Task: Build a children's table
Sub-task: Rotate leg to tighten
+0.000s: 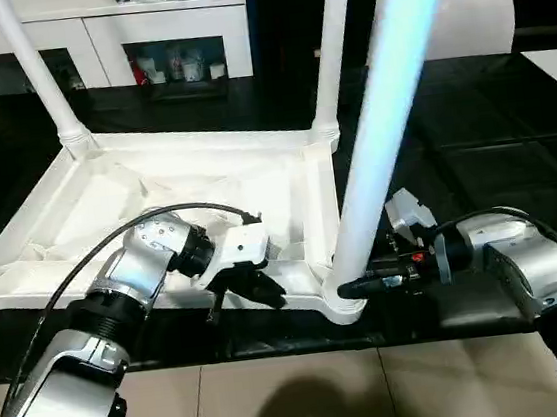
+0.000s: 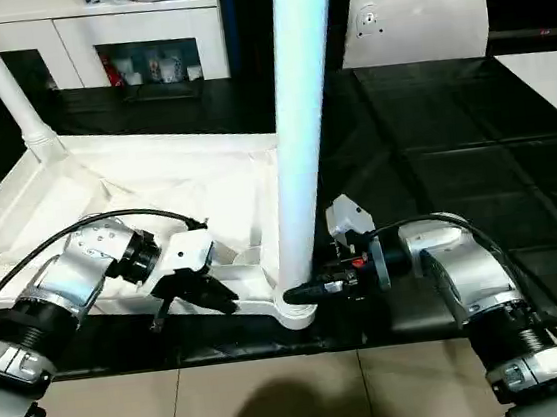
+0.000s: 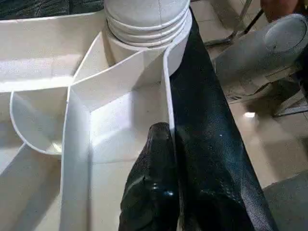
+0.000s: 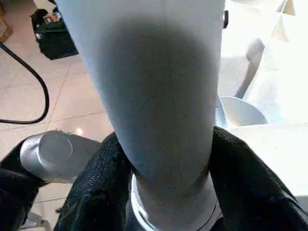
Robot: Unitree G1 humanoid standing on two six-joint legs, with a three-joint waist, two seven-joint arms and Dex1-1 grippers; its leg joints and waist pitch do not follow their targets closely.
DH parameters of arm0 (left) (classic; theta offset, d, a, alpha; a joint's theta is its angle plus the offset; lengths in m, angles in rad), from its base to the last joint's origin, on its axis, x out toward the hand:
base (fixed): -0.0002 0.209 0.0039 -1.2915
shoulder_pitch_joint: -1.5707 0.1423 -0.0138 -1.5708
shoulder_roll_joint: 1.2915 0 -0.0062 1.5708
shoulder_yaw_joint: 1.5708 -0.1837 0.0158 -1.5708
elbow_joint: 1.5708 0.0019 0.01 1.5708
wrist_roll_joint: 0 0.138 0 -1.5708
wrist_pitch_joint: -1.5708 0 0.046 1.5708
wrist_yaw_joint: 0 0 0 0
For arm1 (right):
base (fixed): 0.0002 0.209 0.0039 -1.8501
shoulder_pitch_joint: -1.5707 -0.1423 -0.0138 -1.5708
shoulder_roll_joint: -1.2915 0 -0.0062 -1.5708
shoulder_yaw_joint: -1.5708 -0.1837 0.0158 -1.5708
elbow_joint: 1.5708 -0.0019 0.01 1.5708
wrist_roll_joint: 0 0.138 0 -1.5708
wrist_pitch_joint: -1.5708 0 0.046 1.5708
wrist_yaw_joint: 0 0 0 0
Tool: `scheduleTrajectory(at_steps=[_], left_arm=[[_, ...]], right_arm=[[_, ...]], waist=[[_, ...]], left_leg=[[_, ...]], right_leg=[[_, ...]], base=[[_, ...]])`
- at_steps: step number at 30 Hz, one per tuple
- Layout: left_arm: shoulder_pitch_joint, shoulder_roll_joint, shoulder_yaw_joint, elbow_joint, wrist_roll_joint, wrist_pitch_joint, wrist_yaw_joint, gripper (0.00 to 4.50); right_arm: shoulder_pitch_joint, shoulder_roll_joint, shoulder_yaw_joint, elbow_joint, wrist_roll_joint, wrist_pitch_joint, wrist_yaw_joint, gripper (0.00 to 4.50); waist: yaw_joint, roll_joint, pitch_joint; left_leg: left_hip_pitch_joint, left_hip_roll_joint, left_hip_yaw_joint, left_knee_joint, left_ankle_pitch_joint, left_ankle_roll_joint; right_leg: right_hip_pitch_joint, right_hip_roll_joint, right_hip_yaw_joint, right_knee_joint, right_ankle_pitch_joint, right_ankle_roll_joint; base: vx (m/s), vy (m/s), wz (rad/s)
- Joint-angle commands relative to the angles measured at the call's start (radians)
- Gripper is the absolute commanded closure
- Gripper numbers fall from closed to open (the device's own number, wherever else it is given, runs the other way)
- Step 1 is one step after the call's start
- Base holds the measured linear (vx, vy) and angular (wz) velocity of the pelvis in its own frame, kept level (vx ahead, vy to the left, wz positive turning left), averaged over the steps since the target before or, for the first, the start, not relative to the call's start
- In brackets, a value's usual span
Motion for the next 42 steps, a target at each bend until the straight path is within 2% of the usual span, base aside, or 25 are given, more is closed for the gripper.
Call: scheduleTrajectory(at_steps=[1, 2, 6, 9, 11, 13, 14, 15, 17, 18, 20, 22, 23, 24, 25, 26, 27, 31, 32, 35, 36, 38, 39, 41, 42], left_arm=[[-0.013, -0.008, 0.002, -0.031, -0.022, -0.017, -0.022, 4.50], [-0.011, -0.010, 0.006, -0.035, -0.025, -0.010, -0.015, 4.50], [-0.009, -0.030, 0.018, -0.051, -0.030, 0.033, 0.027, 4.50], [-0.016, -0.067, 0.038, -0.060, -0.025, 0.132, 0.116, 4.50], [-0.022, -0.106, 0.065, -0.060, -0.031, 0.197, 0.199, 4.50], [-0.027, -0.146, 0.086, -0.063, -0.027, 0.261, 0.292, 4.50], [-0.027, -0.146, 0.086, -0.063, -0.027, 0.261, 0.292, 4.50], [-0.037, -0.186, 0.114, -0.058, -0.025, 0.321, 0.392, 4.50], [-0.050, -0.221, 0.146, -0.045, -0.021, 0.373, 0.498, 4.50], [-0.056, -0.234, 0.158, -0.040, -0.020, 0.392, 0.536, 4.50], [-0.063, -0.249, 0.174, -0.034, -0.016, 0.415, 0.589, 4.50], [-0.077, -0.289, 0.218, -0.027, -0.002, 0.454, 0.732, 4.50], [-0.081, -0.300, 0.232, -0.027, 0.003, 0.461, 0.774, 4.50], [-0.083, -0.307, 0.240, -0.028, 0.006, 0.466, 0.798, 4.50], [-0.083, -0.313, 0.245, -0.034, 0.008, 0.471, 0.812, 4.50], [-0.081, -0.320, 0.247, -0.046, 0.009, 0.481, 0.826, 4.50], [-0.078, -0.323, 0.246, -0.056, 0.011, 0.485, 0.828, 4.50], [-0.067, -0.314, 0.233, -0.075, 0.013, 0.480, 0.800, 4.50], [-0.060, -0.303, 0.224, -0.084, 0.013, 0.473, 0.781, 4.50], [-0.042, -0.275, 0.211, -0.101, 0.005, 0.459, 0.734, 4.50], [-0.034, -0.258, 0.206, -0.105, 0.001, 0.442, 0.702, 4.50], [-0.029, -0.246, 0.202, -0.107, -0.001, 0.431, 0.681, 4.50], [-0.020, -0.228, 0.197, -0.110, -0.006, 0.419, 0.644, 4.50], [-0.013, -0.210, 0.189, -0.110, -0.008, 0.397, 0.609, 4.50], [-0.005, -0.185, 0.175, -0.110, -0.012, 0.374, 0.553, 4.50]], right_arm=[[-0.012, 0.001, 0.015, -0.015, 0.011, 0.009, 0.023, 2.48], [-0.008, 0.004, 0.014, -0.021, 0.017, 0.015, 0.021, 2.49], [0.013, 0.026, -0.001, -0.062, 0.047, 0.061, -0.017, 2.52], [0.025, 0.065, -0.019, -0.093, 0.059, 0.119, -0.098, 2.53], [0.021, 0.110, -0.029, -0.086, 0.025, 0.130, -0.210, 2.53], [0.011, 0.170, -0.039, -0.069, -0.033, 0.164, -0.375, 2.54], [0.011, 0.170, -0.039, -0.069, -0.033, 0.164, -0.375, 2.54], [-0.003, 0.238, -0.064, -0.049, -0.064, 0.200, -0.529, 2.54], [-0.019, 0.299, -0.098, -0.027, -0.077, 0.247, -0.660, 2.55], [-0.028, 0.320, -0.108, -0.015, -0.087, 0.259, -0.710, 2.55], [-0.039, 0.347, -0.118, 0.000, -0.101, 0.272, -0.770, 2.55], [-0.077, 0.426, -0.154, 0.047, -0.117, 0.294, -0.926, 2.55], [-0.089, 0.451, -0.167, 0.060, -0.117, 0.304, -0.965, 2.55], [-0.096, 0.469, -0.178, 0.069, -0.113, 0.307, -0.989, 2.55], [-0.100, 0.482, -0.177, 0.073, -0.115, 0.295, -0.997, 2.55], [-0.101, 0.498, -0.172, 0.072, -0.128, 0.270, -1.007, 2.55], [-0.099, 0.506, -0.169, 0.067, -0.139, 0.253, -1.013, 1.99], [-0.086, 0.509, -0.164, 0.048, -0.141, 0.231, -1.008, 1.64], [-0.079, 0.501, -0.159, 0.039, -0.148, 0.221, -1.006, 1.48], [-0.069, 0.483, -0.164, 0.026, -0.149, 0.197, -1.000, 1.29], [-0.058, 0.463, -0.159, 0.010, -0.145, 0.182, -0.968, 1.03], [-0.051, 0.450, -0.156, 0.000, -0.144, 0.170, -0.946, 0.94], [-0.039, 0.417, -0.138, -0.011, -0.158, 0.136, -0.903, 0.94], [-0.027, 0.389, -0.128, -0.022, -0.161, 0.114, -0.863, 0.82], [-0.014, 0.357, -0.130, -0.038, -0.149, 0.104, -0.811, 0.53]], waist=[[-0.004, -0.014, -0.077], [-0.004, -0.012, -0.077], [-0.004, -0.014, -0.077], [-0.004, -0.012, -0.074], [-0.007, -0.010, -0.073], [-0.020, -0.010, -0.070], [-0.022, -0.010, -0.072], [-0.031, -0.009, -0.071], [-0.052, -0.008, -0.075], [-0.054, -0.008, -0.075], [-0.067, -0.009, -0.076], [-0.074, -0.004, -0.077], [-0.074, -0.004, -0.081], [-0.074, -0.004, -0.081], [-0.074, -0.003, -0.081], [-0.075, -0.006, -0.080], [-0.074, -0.004, -0.081], [-0.076, -0.002, -0.079], [-0.076, 0.001, -0.079], [-0.079, 0.003, -0.078], [-0.082, 0.001, -0.079], [-0.083, 0.002, -0.079], [-0.082, 0.004, -0.081], [-0.082, 0.004, -0.078], [-0.083, 0.003, -0.078]], left_leg=[[-0.006, 0.002, 0.019, -0.065, -0.115, 0.078], [-0.005, 0.003, 0.019, -0.065, -0.116, 0.078], [-0.006, 0.003, 0.019, -0.065, -0.112, 0.078], [-0.003, 0.001, 0.020, -0.066, -0.122, 0.068], [0.002, -0.004, 0.021, -0.064, -0.139, 0.053], [-0.001, -0.010, 0.019, -0.063, -0.155, 0.038], [-0.002, -0.012, 0.018, -0.062, -0.151, 0.035], [-0.006, -0.012, 0.017, -0.064, -0.151, 0.031], [-0.010, -0.016, 0.015, -0.061, -0.146, 0.028], [-0.007, -0.018, 0.015, -0.060, -0.149, 0.033], [-0.012, -0.020, 0.017, -0.059, -0.140, 0.045], [-0.013, -0.018, 0.015, -0.060, -0.125, 0.048], [-0.012, -0.017, 0.015, -0.060, -0.105, 0.059], [-0.012, -0.017, 0.015, -0.060, -0.105, 0.059], [-0.013, -0.013, 0.014, -0.063, -0.092, 0.068], [-0.013, -0.012, 0.014, -0.063, -0.091, 0.070], [-0.013, -0.011, 0.014, -0.064, -0.088, 0.072], [-0.010, -0.009, 0.014, -0.066, -0.098, 0.082], [-0.010, -0.009, 0.014, -0.066, -0.097, 0.081], [-0.011, -0.010, 0.013, -0.067, -0.105, 0.080], [-0.012, -0.009, 0.013, -0.067, -0.110, 0.083], [-0.013, -0.009, 0.013, -0.067, -0.110, 0.085], [-0.012, -0.008, 0.012, -0.066, -0.103, 0.087], [-0.011, -0.007, 0.014, -0.066, -0.110, 0.093], [-0.011, -0.007, 0.015, -0.066, -0.112, 0.093]], right_leg=[[0.073, -0.050, 0.050, -0.072, -0.421, -0.074], [0.072, -0.050, 0.050, -0.071, -0.419, -0.075], [0.074, -0.049, 0.051, -0.069, -0.410, -0.078], [0.072, -0.048, 0.049, -0.076, -0.436, -0.069], [0.068, -0.048, 0.044, -0.085, -0.476, -0.055], [0.068, -0.045, 0.037, -0.093, -0.519, -0.032], [0.069, -0.045, 0.036, -0.092, -0.521, -0.025], [0.070, -0.043, 0.035, -0.093, -0.521, -0.017], [0.074, -0.042, 0.030, -0.095, -0.509, -0.012], [0.070, -0.042, 0.029, -0.098, -0.508, -0.014], [0.072, -0.041, 0.031, -0.096, -0.493, -0.022], [0.071, -0.042, 0.033, -0.091, -0.468, -0.036], [0.074, -0.041, 0.035, -0.087, -0.427, -0.049], [0.074, -0.041, 0.035, -0.087, -0.427, -0.049], [0.075, -0.042, 0.039, -0.082, -0.393, -0.064], [0.075, -0.041, 0.039, -0.081, -0.384, -0.067], [0.076, -0.044, 0.042, -0.077, -0.367, -0.075], [0.078, -0.045, 0.046, -0.075, -0.342, -0.096], [0.078, -0.045, 0.047, -0.074, -0.340, -0.098], [0.081, -0.044, 0.047, -0.073, -0.335, -0.100], [0.082, -0.046, 0.048, -0.074, -0.332, -0.102], [0.083, -0.045, 0.048, -0.072, -0.326, -0.106], [0.082, -0.046, 0.049, -0.069, -0.310, -0.112], [0.080, -0.045, 0.051, -0.071, -0.305, -0.120], [0.080, -0.044, 0.051, -0.069, -0.306, -0.122]], base=[[0.000, 0.000, 0.00], [0.000, 0.000, 0.00], [0.000, 0.000, 0.00], [0.000, 0.000, 0.00], [0.000, 0.000, 0.00], [0.000, 0.000, 0.00], [0.000, 0.000, 0.00], [0.000, 0.000, 0.00], [0.000, 0.000, 0.00], [0.000, 0.000, 0.00], [0.000, 0.000, 0.00], [0.000, 0.000, 0.00], [0.000, 0.000, 0.00], [0.000, 0.000, 0.00], [0.000, 0.000, 0.00], [0.000, 0.000, 0.00], [0.000, 0.000, 0.00], [0.000, 0.000, 0.00], [0.000, 0.000, 0.00], [0.000, 0.000, 0.00], [0.000, 0.000, 0.00], [0.000, 0.000, 0.00], [0.000, 0.000, 0.00], [0.000, 0.000, 0.00], [0.000, 0.000, 0.00]])
